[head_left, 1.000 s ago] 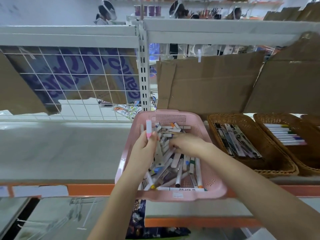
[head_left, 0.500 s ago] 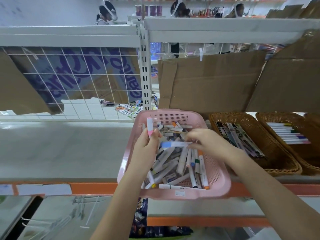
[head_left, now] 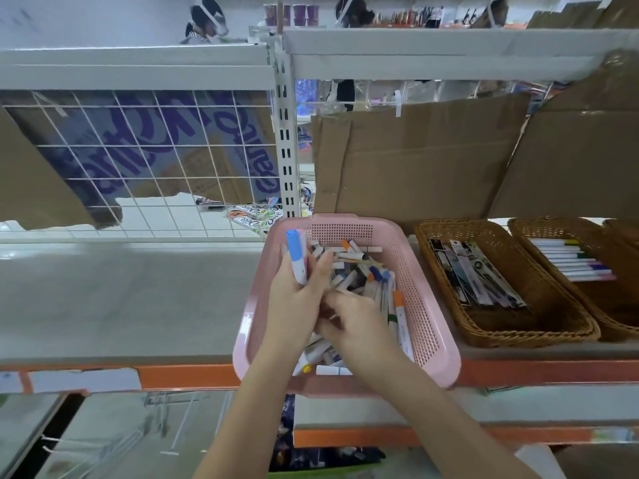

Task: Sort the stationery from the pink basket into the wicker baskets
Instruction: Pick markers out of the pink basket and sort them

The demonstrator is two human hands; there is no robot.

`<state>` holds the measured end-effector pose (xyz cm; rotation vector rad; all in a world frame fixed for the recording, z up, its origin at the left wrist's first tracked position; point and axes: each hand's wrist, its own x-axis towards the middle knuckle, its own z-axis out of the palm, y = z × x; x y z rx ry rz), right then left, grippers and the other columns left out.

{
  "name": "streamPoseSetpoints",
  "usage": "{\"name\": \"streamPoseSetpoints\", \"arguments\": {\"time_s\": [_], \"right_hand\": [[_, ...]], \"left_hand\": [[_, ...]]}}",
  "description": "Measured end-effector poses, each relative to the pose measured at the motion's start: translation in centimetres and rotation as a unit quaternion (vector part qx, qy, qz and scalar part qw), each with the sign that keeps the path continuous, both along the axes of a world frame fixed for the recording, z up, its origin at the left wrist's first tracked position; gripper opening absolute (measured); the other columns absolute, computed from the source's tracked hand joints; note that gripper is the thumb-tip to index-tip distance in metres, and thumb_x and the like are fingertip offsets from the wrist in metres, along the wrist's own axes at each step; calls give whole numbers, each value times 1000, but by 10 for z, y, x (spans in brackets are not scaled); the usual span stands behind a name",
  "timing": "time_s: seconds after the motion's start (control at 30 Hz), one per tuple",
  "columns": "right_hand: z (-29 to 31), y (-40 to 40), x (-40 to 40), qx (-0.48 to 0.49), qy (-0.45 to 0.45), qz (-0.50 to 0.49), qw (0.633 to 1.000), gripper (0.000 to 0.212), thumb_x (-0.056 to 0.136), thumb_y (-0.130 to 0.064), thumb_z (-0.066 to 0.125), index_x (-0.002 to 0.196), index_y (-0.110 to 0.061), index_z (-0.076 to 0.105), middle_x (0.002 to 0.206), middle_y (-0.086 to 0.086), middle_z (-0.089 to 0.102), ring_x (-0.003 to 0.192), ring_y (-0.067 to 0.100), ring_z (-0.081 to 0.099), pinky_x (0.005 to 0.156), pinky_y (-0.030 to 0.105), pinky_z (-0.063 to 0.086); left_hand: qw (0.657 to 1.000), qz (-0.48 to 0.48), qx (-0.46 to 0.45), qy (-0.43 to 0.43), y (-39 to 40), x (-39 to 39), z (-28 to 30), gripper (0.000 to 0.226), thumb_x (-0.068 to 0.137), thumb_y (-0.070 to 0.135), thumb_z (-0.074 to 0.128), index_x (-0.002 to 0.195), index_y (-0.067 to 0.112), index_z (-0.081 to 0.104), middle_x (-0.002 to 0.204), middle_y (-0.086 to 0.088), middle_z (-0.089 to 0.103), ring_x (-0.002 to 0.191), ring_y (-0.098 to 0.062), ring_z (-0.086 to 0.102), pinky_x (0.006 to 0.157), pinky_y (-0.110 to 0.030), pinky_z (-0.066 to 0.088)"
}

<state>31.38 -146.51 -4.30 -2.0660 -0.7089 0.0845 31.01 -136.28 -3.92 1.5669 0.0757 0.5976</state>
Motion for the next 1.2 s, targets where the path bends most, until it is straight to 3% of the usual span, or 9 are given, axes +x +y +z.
{"name": "streamPoseSetpoints", "arguments": {"time_s": [0.07,0.17,0.23,0.47,0.63,0.7,0.83,0.97,1.2], "right_hand": [[-1,0,1,-22,-3,4,1000,15,86,-4,59,96,-9,67,90,4,68,81,15,63,77,31,51],[1,-14,17,-91,11,28,995,15,90,-19,61,103,-18,70,96,-6,69,83,2,61,77,17,49],[1,-29,39,-165,-18,7,986,19,92,-24,59,108,-21,68,105,-8,68,88,1,58,81,17,46],[-8,-27,112,-380,-71,-13,922,36,90,-3,53,123,-16,60,118,8,62,101,22,61,90,36,51],[-17,-9,125,-410,-108,-2,906,31,93,1,42,120,-6,55,125,12,53,107,29,55,81,31,45],[-18,-6,126,-422,-116,16,899,29,97,-6,37,118,-3,56,122,15,55,110,31,53,87,36,44],[-2,-15,124,-393,-84,-5,916,23,98,-15,41,110,-8,60,109,10,61,97,24,59,89,36,49],[13,-38,108,-272,-111,-18,956,14,91,-19,60,101,-10,65,104,3,64,95,18,61,86,35,49],[29,-49,68,-85,-50,26,995,11,88,-20,65,96,-14,69,95,-4,69,89,5,64,84,30,53]], "left_hand": [[999,22,24,12,1,0,-2,36,90,43,53,63,23,41,55,12,38,56,-9,38,55,-26,33],[997,64,48,25,5,-1,-4,43,86,55,46,58,23,36,49,9,35,48,-8,34,47,-21,30],[996,75,26,26,8,0,-4,45,87,55,48,57,24,37,46,9,36,45,-9,33,46,-22,30],[995,69,-32,61,10,3,-6,51,75,65,53,46,27,33,43,11,27,41,-8,24,41,-21,24],[996,67,-22,64,12,1,-8,52,76,69,52,49,28,32,46,10,26,44,-8,24,40,-22,24],[995,65,-27,65,12,1,-7,51,76,68,52,50,29,32,47,9,26,45,-9,24,41,-22,24],[996,62,-27,61,11,-1,-5,51,76,66,53,46,29,34,44,11,26,41,-7,24,39,-18,24],[996,62,-9,63,10,-1,-4,53,86,57,53,46,30,32,44,11,26,41,-6,22,39,-17,23],[997,55,24,54,5,-1,-3,50,88,54,52,51,26,32,45,11,29,42,-5,26,40,-13,25]]}}
